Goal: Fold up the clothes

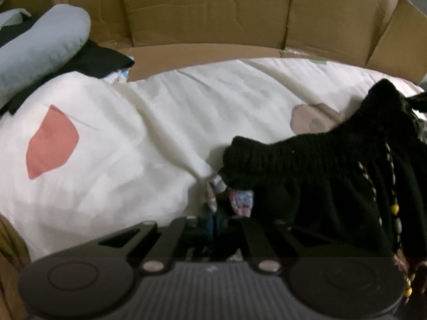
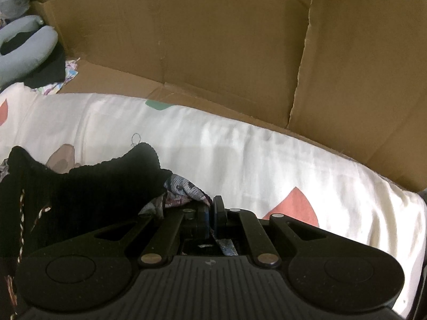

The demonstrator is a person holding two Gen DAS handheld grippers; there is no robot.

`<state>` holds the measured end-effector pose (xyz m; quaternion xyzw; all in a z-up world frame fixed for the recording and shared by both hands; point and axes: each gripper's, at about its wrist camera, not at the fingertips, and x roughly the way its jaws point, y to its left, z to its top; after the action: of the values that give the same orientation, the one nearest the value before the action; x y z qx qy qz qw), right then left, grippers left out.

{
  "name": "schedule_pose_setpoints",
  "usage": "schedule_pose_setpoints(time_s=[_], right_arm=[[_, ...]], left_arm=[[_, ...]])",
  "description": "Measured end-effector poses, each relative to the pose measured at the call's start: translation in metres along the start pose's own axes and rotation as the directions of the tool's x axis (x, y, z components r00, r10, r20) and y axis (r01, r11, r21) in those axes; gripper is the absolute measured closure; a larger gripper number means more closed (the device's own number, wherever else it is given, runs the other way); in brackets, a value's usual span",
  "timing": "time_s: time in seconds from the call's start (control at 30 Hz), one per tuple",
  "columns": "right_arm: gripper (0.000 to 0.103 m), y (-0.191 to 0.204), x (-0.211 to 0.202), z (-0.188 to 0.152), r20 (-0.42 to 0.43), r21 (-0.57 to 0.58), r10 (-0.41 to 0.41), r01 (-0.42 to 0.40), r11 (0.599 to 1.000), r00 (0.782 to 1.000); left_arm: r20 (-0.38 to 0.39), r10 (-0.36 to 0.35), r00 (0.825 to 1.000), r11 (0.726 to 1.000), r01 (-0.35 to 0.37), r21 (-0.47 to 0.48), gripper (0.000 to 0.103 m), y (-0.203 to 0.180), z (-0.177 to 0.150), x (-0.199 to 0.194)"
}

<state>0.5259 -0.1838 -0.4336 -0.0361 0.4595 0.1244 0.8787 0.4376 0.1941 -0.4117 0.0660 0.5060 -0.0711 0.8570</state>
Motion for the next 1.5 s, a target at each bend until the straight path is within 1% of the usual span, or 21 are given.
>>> schedule_pose_setpoints(time_s=[0.07, 0.13, 0.17, 0.27, 0.37, 0.47, 0.5, 0.53, 0.57, 0.6, 0.63, 0.67, 0.7, 0.73, 0.8, 0.87, 0.93, 1.17, 1.27, 1.4, 1.5], right_arm=[[0.102, -0.001, 0.001, 0.003, 0.002, 0.007, 0.002, -0.002, 1.0, 1.0], [0.102, -0.003, -0.004, 0.007, 0.024, 0.026, 0.006, -0.007, 1.0, 1.0], [0.102, -0.004, -0.007, 0.01, 0.035, 0.032, 0.008, -0.009, 0.999, 0.999], [0.102, 0.001, -0.013, 0.017, 0.065, 0.018, -0.025, 0.024, 1.0, 0.998], [0.102, 0.006, -0.015, 0.024, 0.088, 0.019, -0.055, 0.054, 0.998, 0.995], [0.102, 0.008, -0.015, 0.033, 0.108, 0.03, -0.077, 0.074, 0.997, 0.991], [0.102, 0.008, -0.015, 0.036, 0.114, 0.034, -0.084, 0.081, 0.996, 0.99], [0.101, 0.007, -0.014, 0.039, 0.119, 0.038, -0.091, 0.087, 0.995, 0.989], [0.099, 0.005, -0.008, 0.042, 0.086, 0.044, -0.089, 0.086, 0.995, 0.992], [0.086, 0.004, -0.002, 0.045, 0.053, 0.05, -0.087, 0.085, 0.995, 0.995], [0.078, 0.002, 0.004, 0.048, 0.02, 0.056, -0.085, 0.084, 0.995, 0.996], [0.076, -0.002, 0.008, 0.05, -0.009, 0.061, -0.086, 0.086, 0.994, 0.996], [0.07, -0.007, 0.011, 0.051, -0.037, 0.066, -0.086, 0.089, 0.994, 0.996], [0.064, -0.013, 0.01, 0.051, -0.039, 0.091, -0.062, 0.066, 0.994, 0.997], [0.062, -0.025, 0.004, 0.049, -0.034, 0.137, -0.006, 0.011, 0.991, 0.999], [0.062, -0.031, -0.001, 0.048, -0.034, 0.117, 0.026, -0.022, 0.993, 0.999], [0.062, -0.033, -0.009, 0.043, -0.032, 0.082, 0.022, -0.019, 0.996, 0.999], [0.062, -0.054, -0.054, 0.024, -0.031, 0.061, 0.045, -0.043, 0.997, 0.999], [0.062, -0.064, -0.082, 0.011, -0.028, 0.05, 0.043, -0.042, 0.998, 0.999], [0.062, -0.082, -0.119, -0.009, -0.03, 0.038, 0.04, -0.039, 0.999, 0.999], [0.062, -0.093, -0.144, -0.025, -0.03, 0.033, 0.039, -0.038, 0.999, 0.999]], left_arm=[[0.035, 0.023, 0.999, 1.0, -0.023, -0.019, 0.101, 0.003, 0.002, -0.005], [0.072, 0.037, 0.997, 0.998, -0.034, -0.048, 0.101, 0.01, 0.005, -0.011], [0.08, 0.042, 0.996, 0.998, -0.039, -0.041, 0.101, 0.01, 0.007, -0.014], [0.102, 0.06, 0.993, 0.998, -0.059, -0.021, 0.101, 0.01, 0.017, -0.019], [0.138, 0.092, 0.986, 0.995, -0.086, -0.051, 0.101, 0.013, 0.03, -0.024], [0.155, 0.133, 0.979, 0.991, -0.127, -0.05, 0.101, 0.013, 0.042, -0.025], [0.144, 0.143, 0.979, 0.989, -0.137, -0.053, 0.101, 0.013, 0.044, -0.023], [0.107, 0.159, 0.981, 0.987, -0.154, -0.056, 0.1, 0.013, 0.046, -0.017], [0.071, 0.174, 0.982, 0.984, -0.171, -0.059, 0.098, 0.013, 0.048, -0.01], [0.023, 0.187, 0.982, 0.981, -0.185, -0.06, 0.089, 0.013, 0.049, -0.003], [-0.058, 0.189, 0.98, 0.98, -0.192, -0.055, 0.084, 0.012, 0.048, 0.008], [-0.079, 0.196, 0.977, 0.98, -0.199, -0.031, 0.085, 0.009, 0.046, 0.011], [-0.09, 0.202, 0.975, 0.979, -0.203, -0.011, 0.082, 0.007, 0.043, 0.012], [-0.064, 0.198, 0.978, 0.98, -0.199, -0.005, 0.07, 0.005, 0.04, 0.008], [-0.052, 0.19, 0.98, 0.981, -0.191, -0.02, 0.06, 0.007, 0.036, 0.003], [-0.046, 0.189, 0.981, 0.981, -0.191, -0.039, 0.059, 0.01, 0.032, -0.003], [-0.034, 0.179, 0.983, 0.982, -0.181, -0.055, 0.053, 0.008, 0.028, -0.013], [0.023, 0.125, 0.992, 0.987, -0.122, -0.105, 0.051, -0.011, 0.013, -0.056], [0.047, 0.102, 0.994, 0.988, -0.096, -0.124, 0.05, -0.02, 0.006, -0.074], [0.058, 0.065, 0.996, 0.991, -0.057, -0.122, 0.05, -0.043, -0.011, -0.099], [0.062, 0.052, 0.997, 0.993, -0.045, -0.11, 0.05, -0.061, -0.02, -0.116]])
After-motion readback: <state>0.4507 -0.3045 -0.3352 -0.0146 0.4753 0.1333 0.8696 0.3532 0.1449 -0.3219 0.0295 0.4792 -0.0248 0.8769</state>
